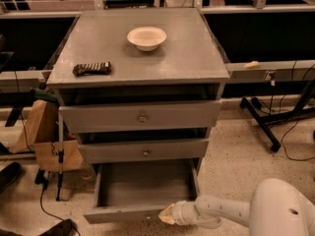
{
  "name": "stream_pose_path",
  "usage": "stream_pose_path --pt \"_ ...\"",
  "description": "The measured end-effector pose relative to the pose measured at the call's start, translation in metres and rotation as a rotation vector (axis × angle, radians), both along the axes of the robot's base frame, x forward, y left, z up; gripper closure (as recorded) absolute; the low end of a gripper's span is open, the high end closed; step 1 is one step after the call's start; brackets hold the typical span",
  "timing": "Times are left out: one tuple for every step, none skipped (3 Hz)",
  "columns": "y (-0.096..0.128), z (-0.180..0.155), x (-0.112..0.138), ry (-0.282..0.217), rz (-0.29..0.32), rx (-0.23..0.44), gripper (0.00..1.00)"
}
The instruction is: Close bottom drawer
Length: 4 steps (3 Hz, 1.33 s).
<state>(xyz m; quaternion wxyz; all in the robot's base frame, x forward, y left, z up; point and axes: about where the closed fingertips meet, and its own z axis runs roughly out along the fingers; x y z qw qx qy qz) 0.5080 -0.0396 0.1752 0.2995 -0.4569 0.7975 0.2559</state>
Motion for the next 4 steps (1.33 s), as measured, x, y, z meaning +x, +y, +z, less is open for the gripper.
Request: stream_pose_path --pt "0.000 0.000 -0.003 0.000 0.000 0.000 0.81" --pt "0.004 0.000 0.001 -0.001 0.020 -0.024 0.58" --pt "-0.005 0.005 0.014 -0.011 0.007 -0.066 0.35" --pt "-0.005 0.005 0.011 -0.011 0.007 -0.066 0.11"
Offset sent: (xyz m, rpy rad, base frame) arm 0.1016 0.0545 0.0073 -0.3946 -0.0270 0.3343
